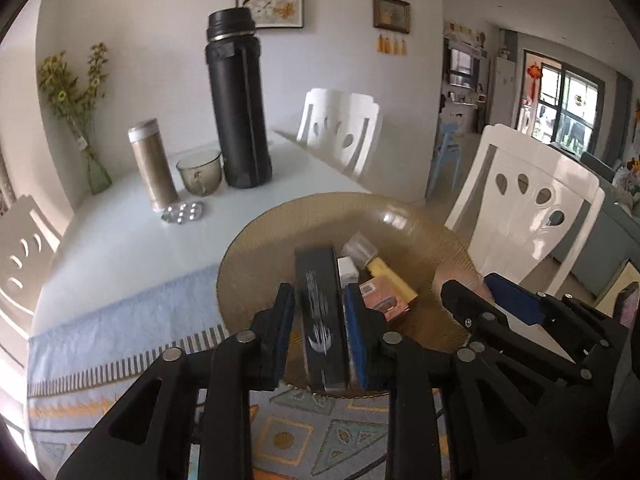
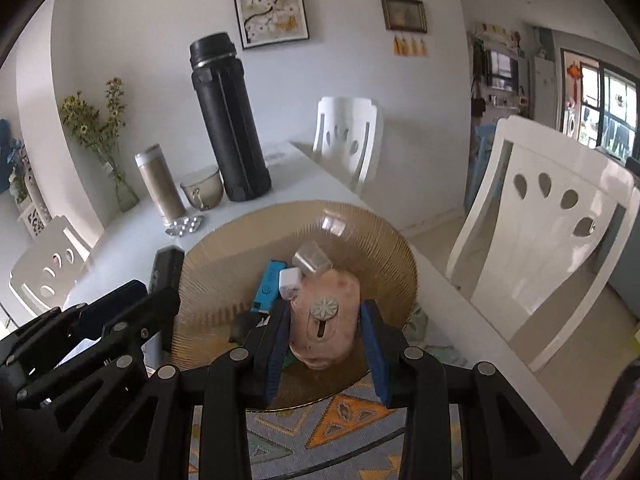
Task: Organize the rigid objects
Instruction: 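Carry the USB stick and pink item over the wooden bowl and release both, then move both open grippers back above the remaining figure and brush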
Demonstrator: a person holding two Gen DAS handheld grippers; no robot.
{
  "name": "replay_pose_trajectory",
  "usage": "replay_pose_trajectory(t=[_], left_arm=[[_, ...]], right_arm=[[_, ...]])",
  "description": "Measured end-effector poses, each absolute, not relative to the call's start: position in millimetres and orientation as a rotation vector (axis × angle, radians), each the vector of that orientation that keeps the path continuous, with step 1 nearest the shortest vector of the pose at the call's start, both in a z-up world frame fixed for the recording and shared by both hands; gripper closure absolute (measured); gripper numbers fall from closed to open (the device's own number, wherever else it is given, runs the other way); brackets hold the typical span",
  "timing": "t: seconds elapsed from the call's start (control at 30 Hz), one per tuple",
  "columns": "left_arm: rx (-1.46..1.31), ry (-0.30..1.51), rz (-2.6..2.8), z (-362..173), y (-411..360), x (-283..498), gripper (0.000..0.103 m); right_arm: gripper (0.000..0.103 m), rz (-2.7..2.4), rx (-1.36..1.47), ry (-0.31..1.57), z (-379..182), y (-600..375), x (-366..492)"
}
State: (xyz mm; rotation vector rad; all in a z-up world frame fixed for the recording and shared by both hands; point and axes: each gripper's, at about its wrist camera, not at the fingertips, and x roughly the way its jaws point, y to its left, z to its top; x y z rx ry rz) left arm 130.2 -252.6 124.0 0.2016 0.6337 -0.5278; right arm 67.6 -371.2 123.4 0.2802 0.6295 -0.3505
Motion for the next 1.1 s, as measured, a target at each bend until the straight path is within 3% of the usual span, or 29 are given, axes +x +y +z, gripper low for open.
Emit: replay_pose_trajectory(t=[0.03, 0.1, 0.2, 0.3, 0.33, 0.37, 0.7, 1.1], left_arm=[[0.204, 0.635, -0.505, 124, -250, 130, 0.068], [0.206, 0.645, -0.494, 125, -241, 129, 0.067], [0.177, 0.655, -0.499, 129, -215, 118, 0.063], [0.162, 0.636, -0.472, 131, -177, 93, 0.047], [0.155, 0.620, -0.449, 130, -158, 78, 0.038], [0.151, 0.609, -0.432, 129, -148, 71, 0.036], [0.106, 0.705, -0.160, 58, -37, 6, 0.034], [0.043, 0.793, -0.125, 20, -20, 16, 0.034]], right_arm=[[0.065, -0.344, 0.282, 0.638, 122, -371, 69], [0.048, -0.335, 0.289, 0.667, 119, -372, 71], [0.047, -0.299, 0.281, 0.653, 124, -364, 59], [0.041, -0.242, 0.228, 0.647, 130, -339, 37], [0.040, -0.215, 0.208, 0.654, 129, -329, 30], [0.039, -0.186, 0.182, 0.659, 127, -317, 20], [0.039, 0.019, -0.002, 0.705, 61, -219, -22], [0.033, -0.004, 0.060, 0.766, 35, -236, -7]])
